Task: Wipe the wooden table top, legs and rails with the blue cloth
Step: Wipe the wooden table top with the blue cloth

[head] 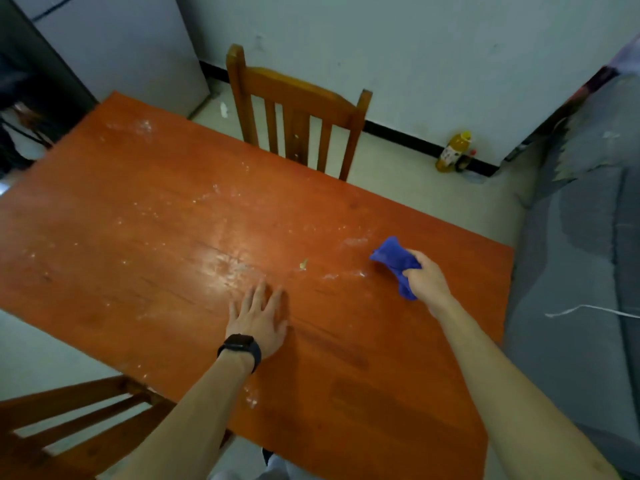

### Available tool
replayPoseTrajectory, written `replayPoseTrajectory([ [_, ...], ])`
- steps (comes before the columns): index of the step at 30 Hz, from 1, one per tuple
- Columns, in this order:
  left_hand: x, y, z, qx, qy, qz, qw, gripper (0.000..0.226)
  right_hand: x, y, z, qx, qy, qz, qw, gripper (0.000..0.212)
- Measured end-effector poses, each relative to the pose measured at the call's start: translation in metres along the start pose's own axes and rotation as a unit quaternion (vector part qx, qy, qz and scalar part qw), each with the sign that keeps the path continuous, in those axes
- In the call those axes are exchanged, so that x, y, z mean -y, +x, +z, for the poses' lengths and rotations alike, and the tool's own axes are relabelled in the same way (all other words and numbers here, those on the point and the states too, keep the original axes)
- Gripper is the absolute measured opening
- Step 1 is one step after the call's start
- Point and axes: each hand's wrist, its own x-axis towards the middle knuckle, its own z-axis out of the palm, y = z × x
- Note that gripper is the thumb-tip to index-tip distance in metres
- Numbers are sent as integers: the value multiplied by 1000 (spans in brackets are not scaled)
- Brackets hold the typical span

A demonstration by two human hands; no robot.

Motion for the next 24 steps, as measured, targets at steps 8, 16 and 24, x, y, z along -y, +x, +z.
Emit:
replayPoseTrajectory([
  [8, 1, 44, 11, 132, 43, -66, 988, 103, -1, 137, -46, -168, -132, 23, 977, 59],
  [16, -2, 49, 5, 165, 71, -87, 980, 105, 24, 83, 64, 44, -216, -201, 955, 59],
  [24, -4, 47, 3, 174, 57, -94, 979, 105, 69, 167, 26, -54, -181, -161, 969, 66],
])
